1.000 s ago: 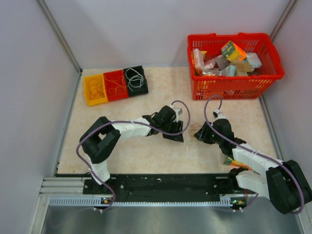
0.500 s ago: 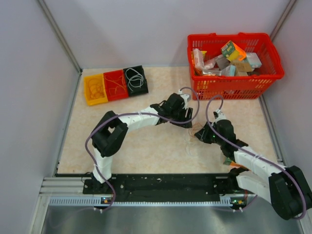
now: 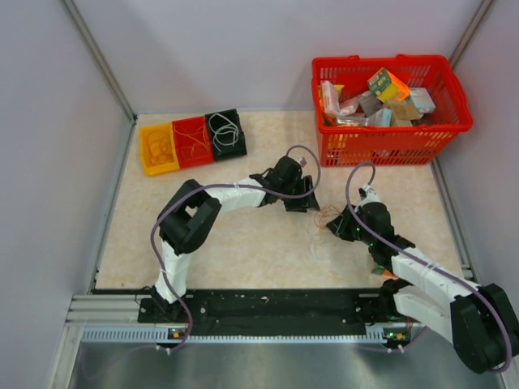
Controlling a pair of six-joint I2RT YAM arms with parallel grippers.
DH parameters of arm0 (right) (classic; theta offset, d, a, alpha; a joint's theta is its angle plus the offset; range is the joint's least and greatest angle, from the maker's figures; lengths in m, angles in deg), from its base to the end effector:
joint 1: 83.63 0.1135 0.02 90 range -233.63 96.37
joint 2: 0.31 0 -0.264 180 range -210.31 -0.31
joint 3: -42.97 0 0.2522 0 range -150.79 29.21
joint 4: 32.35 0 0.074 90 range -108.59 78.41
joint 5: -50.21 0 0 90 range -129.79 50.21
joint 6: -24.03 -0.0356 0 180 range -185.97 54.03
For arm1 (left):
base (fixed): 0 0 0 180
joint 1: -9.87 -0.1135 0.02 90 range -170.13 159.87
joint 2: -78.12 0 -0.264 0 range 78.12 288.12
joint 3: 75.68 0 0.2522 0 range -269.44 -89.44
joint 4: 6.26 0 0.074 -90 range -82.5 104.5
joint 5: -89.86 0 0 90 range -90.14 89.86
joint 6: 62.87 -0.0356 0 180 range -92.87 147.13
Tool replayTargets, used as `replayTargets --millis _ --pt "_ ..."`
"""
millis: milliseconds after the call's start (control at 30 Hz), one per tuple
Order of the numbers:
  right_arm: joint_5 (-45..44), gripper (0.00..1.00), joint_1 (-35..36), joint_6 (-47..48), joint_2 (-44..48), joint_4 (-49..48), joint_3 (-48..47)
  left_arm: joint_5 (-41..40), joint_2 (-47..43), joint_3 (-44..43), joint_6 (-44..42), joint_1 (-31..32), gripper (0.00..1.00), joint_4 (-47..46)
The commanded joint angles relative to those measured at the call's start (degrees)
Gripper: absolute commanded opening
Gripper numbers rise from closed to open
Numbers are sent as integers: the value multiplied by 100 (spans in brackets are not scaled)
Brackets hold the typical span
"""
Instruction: Untangle the cables
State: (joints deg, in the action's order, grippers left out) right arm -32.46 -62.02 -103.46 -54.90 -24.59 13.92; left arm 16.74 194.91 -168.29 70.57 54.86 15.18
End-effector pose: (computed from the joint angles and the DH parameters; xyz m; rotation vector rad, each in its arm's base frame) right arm 0.1712 0.0727 0.1599 0.2325 2.2272 0.7202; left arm 0.3072 -0.3217 0.1686 0.1924 2.5957 -1.0153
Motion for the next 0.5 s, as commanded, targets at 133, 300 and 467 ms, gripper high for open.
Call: replayTargets --millis 133,300,467 --pt "-74 22 -51 -30 62 -182 44 315 10 344 1139 -245 50 -1215" --pt "-74 22 -69 -12 53 -174 44 509 159 318 1920 -263 63 -1164" --pt "-74 22 -60 -21 106 -173 61 395 256 291 2748 -263 57 -839"
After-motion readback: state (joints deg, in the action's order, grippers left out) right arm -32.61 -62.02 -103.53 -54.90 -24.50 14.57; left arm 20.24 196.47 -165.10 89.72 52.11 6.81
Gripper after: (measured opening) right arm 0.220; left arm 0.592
